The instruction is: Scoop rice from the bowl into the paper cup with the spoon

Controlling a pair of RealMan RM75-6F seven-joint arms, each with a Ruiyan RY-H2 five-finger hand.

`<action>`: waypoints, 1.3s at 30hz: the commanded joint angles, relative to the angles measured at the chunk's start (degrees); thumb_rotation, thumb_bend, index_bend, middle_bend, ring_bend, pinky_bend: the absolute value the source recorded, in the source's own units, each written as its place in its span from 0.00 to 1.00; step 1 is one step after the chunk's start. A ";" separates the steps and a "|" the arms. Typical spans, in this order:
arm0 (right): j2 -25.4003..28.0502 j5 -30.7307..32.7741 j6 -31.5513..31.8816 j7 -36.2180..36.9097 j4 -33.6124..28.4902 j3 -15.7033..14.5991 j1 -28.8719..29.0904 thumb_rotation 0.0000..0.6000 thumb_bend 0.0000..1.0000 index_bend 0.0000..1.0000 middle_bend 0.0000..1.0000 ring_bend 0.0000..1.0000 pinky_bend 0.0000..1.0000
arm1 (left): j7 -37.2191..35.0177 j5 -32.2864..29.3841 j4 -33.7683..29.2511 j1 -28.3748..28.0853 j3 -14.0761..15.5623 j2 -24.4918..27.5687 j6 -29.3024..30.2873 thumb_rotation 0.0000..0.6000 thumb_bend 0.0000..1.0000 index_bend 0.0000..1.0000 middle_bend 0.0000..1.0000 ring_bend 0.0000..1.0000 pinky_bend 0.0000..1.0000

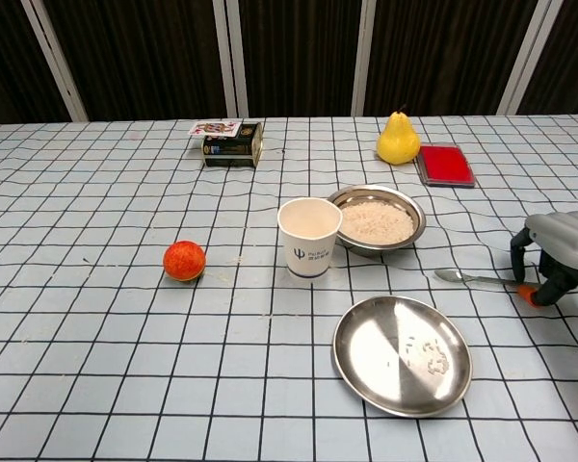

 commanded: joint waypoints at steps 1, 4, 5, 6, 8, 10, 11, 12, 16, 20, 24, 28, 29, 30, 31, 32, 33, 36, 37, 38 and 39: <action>0.13 -0.22 0.19 0.16 -0.21 -0.12 0.00 1.00 0.46 0.55 0.97 1.00 1.00 | 0.05 -0.01 -0.03 0.01 0.00 -0.02 0.01 1.00 0.00 0.00 0.00 0.00 0.00; 0.27 -0.19 0.36 0.33 -0.41 -0.12 -0.02 1.00 0.46 0.55 0.97 1.00 1.00 | 0.08 -0.04 -0.07 0.01 0.02 -0.01 -0.04 1.00 0.00 0.00 0.00 0.00 0.00; 0.32 -0.14 0.37 0.32 -0.45 -0.14 -0.01 1.00 0.46 0.55 0.97 1.00 1.00 | 0.09 -0.04 -0.08 0.01 0.02 0.00 -0.04 1.00 0.00 0.00 0.00 0.00 0.00; 0.36 -0.07 0.38 0.28 -0.49 -0.18 0.00 1.00 0.46 0.55 0.97 1.00 1.00 | 0.11 -0.04 -0.11 0.02 0.02 0.00 -0.03 1.00 0.00 0.00 0.00 0.00 0.00; 0.42 0.07 0.36 0.28 -0.55 -0.23 0.02 1.00 0.46 0.55 0.97 1.00 1.00 | 0.17 -0.06 -0.14 0.01 0.03 0.01 -0.06 1.00 0.00 0.00 0.00 0.00 0.00; 0.50 0.18 0.30 0.29 -0.66 -0.27 0.06 1.00 0.46 0.55 0.97 1.00 1.00 | 0.22 -0.09 -0.18 0.01 0.04 0.01 -0.11 1.00 0.00 0.00 0.00 0.00 0.00; 0.53 0.24 0.31 0.28 -0.76 -0.25 0.10 1.00 0.46 0.55 0.97 1.00 1.00 | 0.24 -0.11 -0.18 0.00 0.04 0.02 -0.13 1.00 0.00 0.00 0.00 0.00 0.00; 0.54 0.27 0.37 0.26 -0.82 -0.22 0.15 1.00 0.46 0.55 0.97 1.00 1.00 | 0.27 -0.10 -0.19 0.00 0.04 0.02 -0.13 1.00 0.00 0.00 0.00 0.00 0.00; 0.65 0.49 0.47 -0.03 -1.13 -0.25 0.32 1.00 0.46 0.55 0.97 1.00 1.00 | 0.29 -0.11 -0.19 -0.01 0.04 0.01 -0.14 1.00 0.00 0.00 0.00 0.00 0.00; 0.74 0.82 0.54 -0.20 -1.30 -0.24 0.47 1.00 0.46 0.52 0.97 1.00 1.00 | 0.25 -0.14 -0.20 -0.02 0.06 0.04 -0.19 1.00 0.00 0.00 0.00 0.00 0.00; 0.82 1.36 0.51 -0.54 -1.38 -0.32 0.59 1.00 0.46 0.51 0.97 1.00 1.00 | 0.16 -0.12 -0.20 -0.02 0.06 0.06 -0.19 1.00 0.00 0.00 0.00 0.00 0.00; 0.93 1.77 0.53 -0.89 -1.45 -0.45 0.70 1.00 0.46 0.50 0.97 1.00 1.00 | 0.16 -0.17 -0.26 -0.02 0.08 0.10 -0.25 1.00 0.00 0.00 0.00 0.00 0.00; 0.96 1.86 0.55 -0.92 -1.50 -0.44 0.73 1.00 0.46 0.50 0.97 1.00 1.00 | 0.16 -0.16 -0.26 -0.03 0.08 0.09 -0.26 1.00 0.00 0.00 0.00 0.00 0.00; 0.98 1.93 0.55 -0.94 -1.56 -0.44 0.75 1.00 0.46 0.50 0.97 1.00 1.00 | 0.17 -0.17 -0.26 -0.03 0.08 0.09 -0.26 1.00 0.00 0.00 0.00 0.00 0.00; 1.00 2.00 0.57 -0.97 -1.60 -0.45 0.78 1.00 0.46 0.50 0.97 1.00 1.00 | 0.18 -0.18 -0.27 -0.03 0.09 0.10 -0.28 1.00 0.00 0.00 0.00 0.00 0.00; 1.02 2.04 0.61 -1.00 -1.62 -0.47 0.80 1.00 0.46 0.50 0.97 1.00 1.00 | 0.20 -0.20 -0.28 -0.03 0.09 0.10 -0.29 1.00 0.00 0.00 0.00 0.00 0.00; 1.02 2.07 0.62 -1.01 -1.60 -0.50 0.82 1.00 0.46 0.50 0.97 1.00 1.00 | 0.22 -0.20 -0.29 -0.03 0.10 0.09 -0.31 1.00 0.00 0.00 0.00 0.00 0.00; 1.04 2.39 0.58 -1.14 -1.46 -0.58 0.88 1.00 0.46 0.50 0.97 1.00 1.00 | 0.23 -0.23 -0.35 -0.02 0.11 0.11 -0.33 1.00 0.00 0.00 0.00 0.00 0.00; 1.02 2.50 0.58 -1.17 -1.37 -0.57 0.91 1.00 0.46 0.50 0.97 1.00 1.00 | 0.24 -0.23 -0.36 -0.02 0.12 0.11 -0.34 1.00 0.00 0.00 0.00 0.00 0.00; 1.00 2.60 0.59 -1.17 -1.27 -0.56 0.94 1.00 0.46 0.50 0.97 1.00 1.00 | 0.25 -0.25 -0.35 -0.02 0.12 0.11 -0.35 1.00 0.00 0.00 0.00 0.00 0.00; 1.01 2.63 0.61 -1.17 -1.23 -0.56 0.96 1.00 0.46 0.50 0.97 1.00 1.00 | 0.25 -0.26 -0.36 -0.02 0.11 0.12 -0.35 1.00 0.00 0.00 0.00 0.00 0.00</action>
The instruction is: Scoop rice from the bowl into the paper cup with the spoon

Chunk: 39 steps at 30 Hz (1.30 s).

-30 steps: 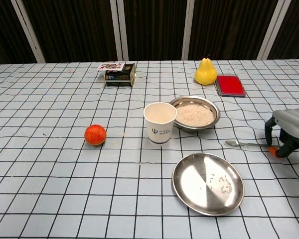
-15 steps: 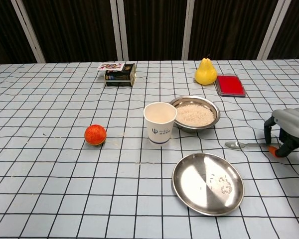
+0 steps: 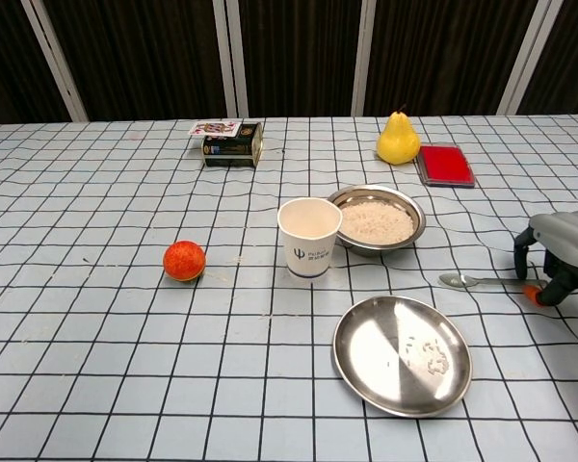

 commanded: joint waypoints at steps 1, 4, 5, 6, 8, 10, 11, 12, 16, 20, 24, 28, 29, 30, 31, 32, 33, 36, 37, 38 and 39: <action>0.04 0.06 0.08 -0.04 0.04 0.01 0.05 1.00 0.46 0.50 0.97 1.00 1.00 | -0.01 -0.03 -0.01 0.00 -0.01 0.00 -0.01 1.00 0.00 0.00 0.00 0.00 0.00; 0.21 0.19 0.38 -0.30 -0.25 0.02 0.06 1.00 0.46 0.49 0.97 1.00 1.00 | -0.04 -0.06 -0.02 -0.02 0.00 -0.01 -0.08 1.00 0.00 0.00 0.00 0.00 0.00; 0.41 0.47 0.55 -0.68 -0.72 0.03 0.10 1.00 0.46 0.48 0.97 1.00 1.00 | -0.05 -0.09 -0.04 -0.04 0.00 0.01 -0.14 1.00 0.00 0.00 0.00 0.00 0.00; 0.56 0.61 0.68 -0.92 -1.07 0.04 0.13 1.00 0.46 0.48 0.97 1.00 1.00 | -0.03 -0.11 -0.06 -0.06 0.00 0.02 -0.19 1.00 0.00 0.00 0.00 0.00 0.00; 0.79 0.81 0.97 -1.37 -1.68 0.02 0.21 1.00 0.46 0.48 0.97 1.00 1.00 | 0.02 -0.11 -0.17 -0.10 -0.03 0.03 -0.21 1.00 0.00 0.00 0.00 0.00 0.00; 0.96 0.99 1.16 -1.50 -2.16 0.08 0.26 1.00 0.46 0.48 0.97 1.00 1.00 | 0.14 -0.02 -0.20 -0.11 0.00 0.00 -0.19 1.00 0.00 0.00 0.00 0.00 0.00; 1.01 0.99 1.24 -1.47 -2.28 0.11 0.28 1.00 0.46 0.48 0.97 1.00 1.00 | 0.14 0.02 -0.22 -0.11 0.01 -0.01 -0.20 1.00 0.00 0.00 0.00 0.00 0.00; 1.05 1.01 1.28 -1.45 -2.32 0.12 0.30 1.00 0.46 0.48 0.97 1.00 1.00 | 0.17 0.03 -0.24 -0.12 0.01 -0.01 -0.20 1.00 0.00 0.00 0.00 0.00 0.00; 1.06 1.56 1.18 -1.48 -2.11 0.14 0.40 1.00 0.46 0.48 0.97 1.00 1.00 | 0.17 -0.01 -0.25 -0.16 0.00 -0.04 -0.27 1.00 0.00 0.00 0.00 0.00 0.00; 0.78 2.01 0.77 -1.29 -1.34 0.01 0.45 1.00 0.46 0.48 0.97 1.00 1.00 | 0.12 -0.03 -0.27 -0.20 -0.01 -0.03 -0.32 1.00 0.00 0.00 0.00 0.00 0.00; 0.35 2.30 0.37 -1.10 -0.49 -0.25 0.50 1.00 0.46 0.48 0.97 1.00 1.00 | 0.06 -0.09 -0.30 -0.23 -0.03 0.01 -0.39 1.00 0.00 0.00 0.00 0.00 0.00; 0.04 2.14 0.31 -0.71 0.15 -0.23 0.57 1.00 0.46 0.48 0.97 1.00 1.00 | 0.06 -0.14 -0.32 -0.22 -0.02 0.01 -0.39 1.00 0.00 0.00 0.00 0.00 0.00; 0.02 2.07 0.33 -0.65 0.21 -0.24 0.58 1.00 0.46 0.48 0.97 1.00 1.00 | 0.07 -0.14 -0.31 -0.22 -0.03 0.00 -0.39 1.00 0.00 0.00 0.00 0.00 0.00; -0.01 1.93 0.38 -0.52 0.27 -0.23 0.58 1.00 0.46 0.48 0.97 1.00 1.00 | 0.08 -0.17 -0.31 -0.22 -0.05 0.00 -0.39 1.00 0.00 0.00 0.00 0.00 0.00; -0.02 1.79 0.42 -0.34 0.31 -0.22 0.56 1.00 0.46 0.48 0.97 1.00 1.00 | 0.09 -0.19 -0.34 -0.23 -0.05 0.01 -0.42 1.00 0.00 0.00 0.00 0.00 0.00; -0.02 1.72 0.43 -0.24 0.32 -0.24 0.54 1.00 0.46 0.48 0.97 1.00 1.00 | 0.10 -0.19 -0.34 -0.24 -0.05 0.01 -0.43 1.00 0.00 0.00 0.00 0.00 0.00; 0.01 1.66 0.44 -0.14 0.33 -0.27 0.50 1.00 0.46 0.48 0.97 1.00 1.00 | 0.13 -0.16 -0.36 -0.23 -0.04 0.01 -0.40 1.00 0.00 0.00 0.00 0.00 0.00; 0.05 1.41 0.49 0.10 0.33 -0.32 0.46 1.00 0.46 0.51 0.97 1.00 1.00 | 0.16 -0.12 -0.36 -0.21 -0.03 -0.01 -0.34 1.00 0.00 0.00 0.00 0.00 0.00; 0.05 1.29 0.52 0.20 0.32 -0.35 0.43 1.00 0.46 0.52 0.97 1.00 1.00 | 0.17 -0.13 -0.34 -0.20 -0.03 -0.02 -0.32 1.00 0.00 0.00 0.00 0.00 0.00; 0.06 1.18 0.56 0.28 0.32 -0.37 0.41 1.00 0.46 0.52 0.97 1.00 1.00 | 0.17 -0.13 -0.34 -0.19 -0.02 -0.03 -0.33 1.00 0.00 0.00 0.00 0.00 0.00; 0.08 1.10 0.60 0.33 0.31 -0.38 0.40 1.00 0.46 0.52 0.97 1.00 1.00 | 0.16 -0.14 -0.34 -0.19 -0.01 -0.04 -0.35 1.00 0.00 0.00 0.00 0.00 0.00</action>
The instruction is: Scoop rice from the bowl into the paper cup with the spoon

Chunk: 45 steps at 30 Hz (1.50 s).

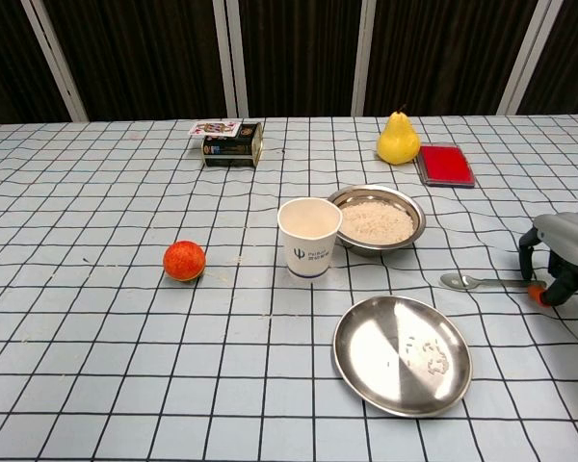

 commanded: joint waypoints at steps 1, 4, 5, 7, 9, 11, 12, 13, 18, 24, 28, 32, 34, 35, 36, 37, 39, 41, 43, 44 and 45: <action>0.05 -0.16 0.09 0.11 -0.03 -0.03 -0.03 1.00 0.46 0.52 0.97 1.00 1.00 | -0.01 -0.02 -0.02 -0.01 0.01 0.00 -0.04 1.00 0.00 0.00 0.00 0.00 0.00; 0.22 -0.34 0.26 0.19 -0.11 0.01 -0.07 1.00 0.46 0.55 0.97 1.00 1.00 | -0.01 -0.05 -0.04 -0.02 0.01 0.01 -0.07 1.00 0.00 0.00 0.00 0.00 0.00; 0.29 -0.33 0.29 0.22 -0.18 0.03 -0.09 1.00 0.46 0.55 0.97 1.00 1.00 | -0.02 -0.07 -0.04 -0.02 0.02 0.00 -0.09 1.00 0.00 0.00 0.00 0.00 0.00; 0.41 -0.29 0.34 0.23 -0.32 0.09 -0.10 1.00 0.46 0.56 0.97 1.00 1.00 | -0.01 -0.10 -0.06 -0.04 -0.01 0.02 -0.13 1.00 0.00 0.00 0.00 0.00 0.00; 0.51 -0.29 0.38 0.19 -0.42 0.06 -0.13 1.00 0.46 0.57 0.97 1.00 1.00 | 0.00 -0.11 -0.08 -0.05 -0.02 0.02 -0.12 1.00 0.00 0.00 0.00 0.00 0.00; 0.56 -0.26 0.40 0.20 -0.49 0.01 -0.17 1.00 0.46 0.57 0.97 1.00 1.00 | 0.02 -0.10 -0.08 -0.03 -0.02 0.02 -0.09 1.00 0.00 0.00 0.00 0.00 0.00; 0.57 -0.25 0.40 0.21 -0.51 0.01 -0.18 1.00 0.46 0.57 0.97 1.00 1.00 | 0.03 -0.10 -0.08 -0.04 -0.02 0.01 -0.09 1.00 0.00 0.00 0.00 0.00 0.00; 0.58 -0.25 0.39 0.24 -0.50 -0.01 -0.20 1.00 0.46 0.57 0.97 1.00 1.00 | 0.03 -0.09 -0.08 -0.03 -0.01 0.01 -0.08 1.00 0.00 0.00 0.00 0.00 0.00; 0.57 -0.38 0.39 0.34 -0.45 -0.12 -0.24 1.00 0.46 0.57 0.97 1.00 1.00 | 0.06 -0.14 -0.11 -0.02 -0.01 0.02 -0.09 1.00 0.00 0.00 0.00 0.00 0.00; 1.50 -0.92 0.89 0.38 -1.70 0.14 -0.24 1.00 0.46 0.57 0.97 1.00 1.00 | 0.03 -0.22 -0.14 -0.05 -0.02 0.04 -0.19 1.00 0.00 0.00 0.00 0.00 0.00; 2.79 -1.43 1.62 -0.12 -3.67 0.30 -0.17 1.00 0.46 0.57 0.97 1.00 1.00 | 0.06 -0.26 -0.17 -0.08 -0.04 0.05 -0.23 1.00 0.00 0.00 0.00 0.00 0.00; 4.80 -1.88 2.88 -1.19 -6.65 0.71 -0.01 1.00 0.50 0.57 0.97 1.00 1.00 | 0.10 -0.20 -0.19 -0.07 -0.04 0.04 -0.16 1.00 0.00 0.00 0.00 0.00 0.00; 6.03 -2.01 3.57 -1.87 -8.32 0.96 0.09 1.00 0.51 0.57 0.97 1.00 1.00 | 0.10 -0.18 -0.20 -0.03 -0.02 0.04 -0.12 1.00 0.00 0.00 0.00 0.00 0.00; 6.70 -1.99 3.85 -2.25 -9.21 1.07 0.14 1.00 0.52 0.57 0.97 1.00 1.00 | 0.10 -0.18 -0.20 -0.04 -0.03 0.04 -0.10 1.00 0.00 0.00 0.00 0.00 0.00; 7.35 -1.97 4.16 -2.65 -10.04 1.17 0.19 1.00 0.52 0.57 0.97 1.00 1.00 | 0.10 -0.17 -0.21 -0.04 -0.03 0.04 -0.10 1.00 0.00 0.00 0.00 0.00 0.00; 8.10 -1.95 4.56 -3.20 -10.96 1.29 0.28 1.00 0.53 0.57 0.97 1.00 1.00 | 0.10 -0.16 -0.22 -0.04 -0.03 0.04 -0.10 1.00 0.00 0.00 0.00 0.00 0.00; 9.44 -1.62 5.16 -4.29 -12.64 1.55 0.49 1.00 0.55 0.58 0.97 1.00 1.00 | 0.10 -0.14 -0.23 -0.04 -0.01 0.06 -0.10 1.00 0.00 0.00 0.00 0.00 0.00; 10.81 -1.15 5.75 -5.65 -14.14 2.01 0.92 1.00 0.57 0.58 0.97 1.00 1.00 | 0.10 -0.09 -0.28 -0.07 0.02 0.09 -0.15 1.00 0.00 0.00 0.00 0.00 0.00; 12.23 -0.29 6.24 -7.76 -15.59 2.65 1.77 1.00 0.59 0.59 0.97 1.00 1.00 | 0.03 0.07 -0.34 -0.11 0.08 0.14 -0.19 1.00 0.00 0.00 0.00 0.00 0.00; 12.95 0.53 6.33 -9.23 -16.45 3.04 2.40 1.00 0.60 0.59 0.97 1.00 1.00 | -0.07 0.14 -0.37 -0.14 0.10 0.18 -0.22 1.00 0.00 0.00 0.00 0.00 0.00; 13.50 1.37 6.39 -10.48 -17.20 3.38 2.98 1.00 0.60 0.59 0.97 1.00 1.00 | -0.17 0.16 -0.38 -0.17 0.11 0.23 -0.27 1.00 0.00 0.00 0.00 0.00 0.00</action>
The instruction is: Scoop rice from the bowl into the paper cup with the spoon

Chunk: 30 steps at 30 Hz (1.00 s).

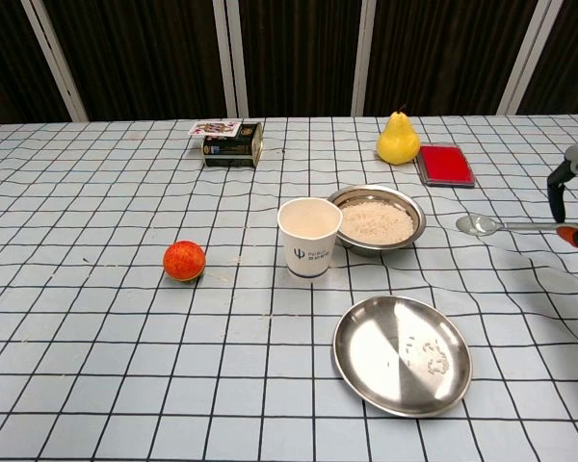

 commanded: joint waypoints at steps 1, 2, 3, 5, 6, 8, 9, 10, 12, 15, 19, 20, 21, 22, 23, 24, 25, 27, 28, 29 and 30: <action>2.42 2.87 0.70 -4.68 -3.00 1.47 2.27 1.00 0.61 0.60 0.97 1.00 1.00 | -0.26 0.03 -0.04 -0.08 0.05 0.12 -0.16 1.00 0.00 0.00 0.00 0.00 0.00; 2.81 3.64 0.68 -5.74 -3.54 1.76 2.88 1.00 0.61 0.60 0.97 1.00 1.00 | -0.38 0.02 -0.07 -0.13 0.07 0.20 -0.29 1.00 0.00 0.00 0.00 0.00 0.00; 3.15 4.48 0.68 -6.75 -4.01 2.08 3.50 1.00 0.61 0.60 0.97 1.00 1.00 | -0.53 -0.03 -0.09 -0.18 0.10 0.29 -0.44 1.00 0.00 0.00 0.00 0.00 0.00; 3.67 6.58 0.56 -8.83 -4.88 2.74 4.84 1.00 0.62 0.60 0.97 1.00 1.00 | -0.90 -0.13 -0.16 -0.30 0.17 0.49 -0.81 1.00 0.00 0.00 0.00 0.00 0.00; 3.88 7.79 0.42 -9.82 -5.26 3.10 5.55 1.00 0.62 0.60 0.97 1.00 1.00 | -1.08 -0.18 -0.18 -0.37 0.19 0.60 -1.00 1.00 0.00 0.00 0.00 0.00 0.00; 4.05 10.10 0.21 -11.64 -5.73 3.76 7.03 1.00 0.63 0.60 0.97 1.00 1.00 | -1.36 -0.25 -0.18 -0.52 0.20 0.80 -1.32 1.00 0.00 0.00 0.00 0.00 0.00; 4.00 11.09 0.12 -12.40 -5.77 4.05 7.78 1.00 0.63 0.60 0.97 1.00 1.00 | -1.49 -0.29 -0.18 -0.59 0.22 0.89 -1.48 1.00 0.00 0.00 0.00 0.00 0.00; 3.83 11.94 0.07 -13.16 -5.71 4.34 8.59 1.00 0.63 0.60 0.97 1.00 1.00 | -1.67 -0.33 -0.23 -0.66 0.26 0.99 -1.68 1.00 0.00 0.00 0.00 0.00 0.00; 3.42 13.01 0.03 -14.40 -5.39 4.73 9.88 1.00 0.63 0.60 0.97 1.00 1.00 | -1.97 -0.43 -0.30 -0.78 0.30 1.17 -2.01 1.00 0.00 0.00 0.00 0.00 0.00; 2.22 15.20 0.44 -16.67 -4.46 5.61 12.56 1.00 0.63 0.60 0.97 1.00 1.00 | -2.40 -0.63 -0.49 -1.07 0.40 1.53 -2.77 1.00 0.00 0.00 0.00 0.00 0.00; 0.50 17.41 1.10 -19.17 -2.75 6.51 16.00 1.00 0.64 0.60 0.97 1.00 1.00 | -2.79 -1.36 -0.93 -1.58 0.37 2.02 -4.06 1.00 0.00 0.00 0.00 0.00 0.00; 0.10 17.93 1.20 -19.63 -2.28 6.73 16.74 1.00 0.64 0.60 0.97 1.00 1.00 | -2.90 -1.57 -1.04 -1.68 0.35 2.13 -4.34 1.00 0.00 0.00 0.00 0.00 0.00; -0.46 18.66 1.34 -20.20 -1.61 7.04 17.70 1.00 0.64 0.60 0.97 1.00 1.00 | -3.05 -1.81 -1.19 -1.83 0.32 2.27 -4.71 1.00 0.00 0.00 0.00 0.00 0.00; -0.90 19.15 1.40 -20.59 -1.08 7.23 18.40 1.00 0.64 0.60 0.97 1.00 1.00 | -3.11 -1.97 -1.28 -1.93 0.31 2.38 -4.96 1.00 0.00 0.00 0.00 0.00 0.00; -1.43 19.54 1.42 -21.11 -0.36 7.33 19.18 1.00 0.64 0.61 0.97 1.00 1.00 | -3.13 -2.14 -1.39 -2.04 0.32 2.50 -5.27 1.00 0.00 0.00 0.00 0.00 0.00; -2.04 19.90 1.62 -21.78 0.45 7.28 19.95 1.00 0.64 0.61 0.97 1.00 1.00 | -3.10 -2.25 -1.49 -2.14 0.32 2.60 -5.49 1.00 0.00 0.00 0.00 0.00 0.00; -2.70 20.05 2.12 -22.60 1.35 7.06 20.69 1.00 0.64 0.61 0.97 1.00 1.00 | -2.80 -2.19 -1.39 -2.20 0.29 2.64 -5.47 1.00 0.00 0.00 0.00 0.00 0.00; -3.85 19.54 2.97 -24.41 3.14 6.15 22.02 1.00 0.64 0.61 0.97 1.00 1.00 | -1.72 -1.87 -0.86 -2.17 0.07 2.47 -4.77 1.00 0.00 0.00 0.00 0.00 0.00; -4.85 19.20 3.44 -25.21 4.48 5.64 22.80 1.00 0.65 0.61 0.97 1.00 1.00 | -1.08 -1.59 -0.50 -2.07 -0.07 2.15 -4.13 1.00 0.00 0.00 0.00 0.00 0.00; -5.55 19.23 3.58 -25.47 5.32 5.47 23.23 1.00 0.65 0.61 0.97 1.00 1.00 | -0.77 -1.37 -0.27 -2.01 -0.11 1.95 -3.77 1.00 0.00 0.00 0.00 0.00 0.00; -6.26 19.57 3.51 -25.59 6.06 5.49 23.61 1.00 0.65 0.61 0.97 1.00 1.00 | -0.44 -1.15 -0.03 -2.00 -0.12 1.77 -3.55 1.00 0.00 0.00 0.00 0.00 0.00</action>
